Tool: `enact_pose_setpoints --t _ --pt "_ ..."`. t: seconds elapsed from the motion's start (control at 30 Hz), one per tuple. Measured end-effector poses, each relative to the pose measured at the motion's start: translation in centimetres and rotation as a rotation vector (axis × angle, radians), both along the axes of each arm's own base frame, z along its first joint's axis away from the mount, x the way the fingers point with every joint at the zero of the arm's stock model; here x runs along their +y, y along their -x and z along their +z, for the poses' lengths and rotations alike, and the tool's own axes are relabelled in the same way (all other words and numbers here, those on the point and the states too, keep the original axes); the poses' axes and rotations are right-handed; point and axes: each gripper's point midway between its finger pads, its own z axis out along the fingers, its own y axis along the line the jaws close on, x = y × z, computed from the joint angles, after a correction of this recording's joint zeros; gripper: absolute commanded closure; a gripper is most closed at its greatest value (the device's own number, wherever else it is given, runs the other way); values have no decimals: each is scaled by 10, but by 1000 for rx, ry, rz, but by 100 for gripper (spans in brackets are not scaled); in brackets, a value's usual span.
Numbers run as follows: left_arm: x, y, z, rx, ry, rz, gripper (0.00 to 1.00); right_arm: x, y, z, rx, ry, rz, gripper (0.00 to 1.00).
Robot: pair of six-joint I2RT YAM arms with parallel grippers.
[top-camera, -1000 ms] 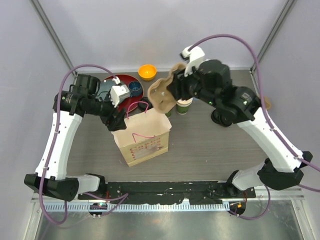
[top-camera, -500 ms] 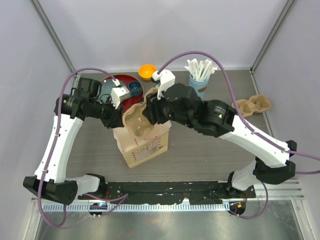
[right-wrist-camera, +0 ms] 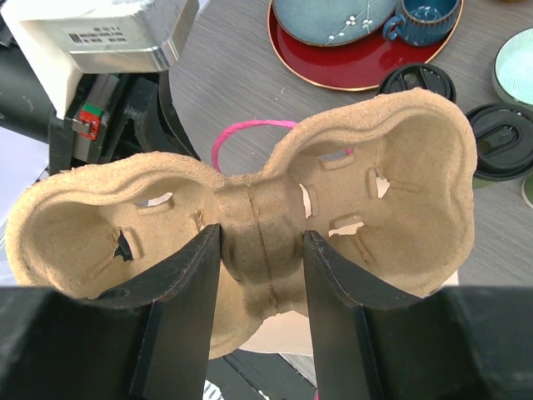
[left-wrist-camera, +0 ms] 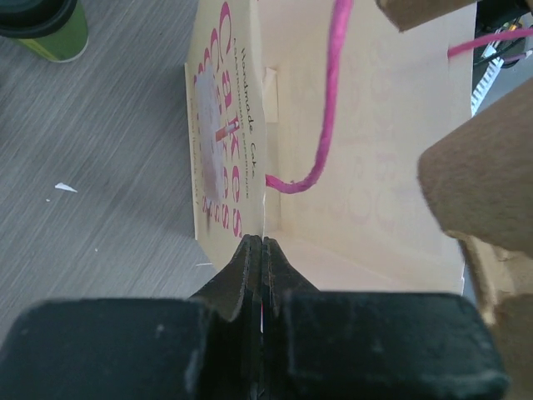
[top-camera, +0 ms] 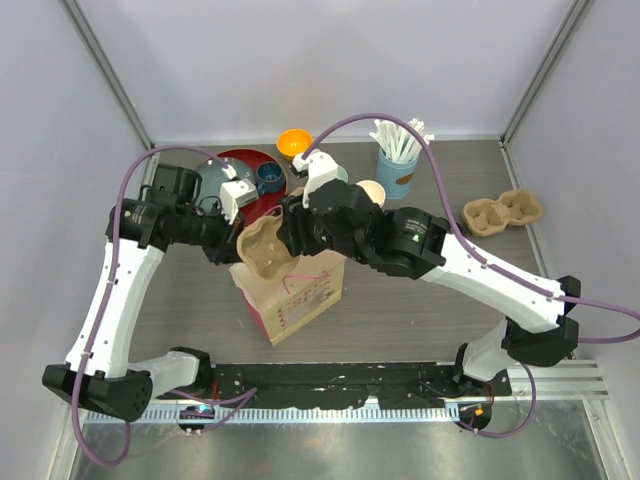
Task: Pack the takeout coffee
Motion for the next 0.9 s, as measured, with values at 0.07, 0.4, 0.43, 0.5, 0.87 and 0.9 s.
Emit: enact_pose_setpoints --t 0.07,0.4,0.43,0.5,0.87,0.9 --pt "0 1 -1 8 2 8 100 1 1 -6 12 6 -3 99" --pt "2 -7 -1 -5 -8 52 100 5 10 -31 58 68 4 99" --pt "2 -7 -1 -4 -5 57 100 4 11 -36 64 85 0 99" --pt "1 -6 -1 6 4 71 100 4 11 -46 72 122 -11 99" --pt "-6 3 2 32 52 52 100 -2 0 -87 69 256 -85 99" --pt "-6 3 2 36 53 51 100 -1 -1 -90 67 268 -86 99"
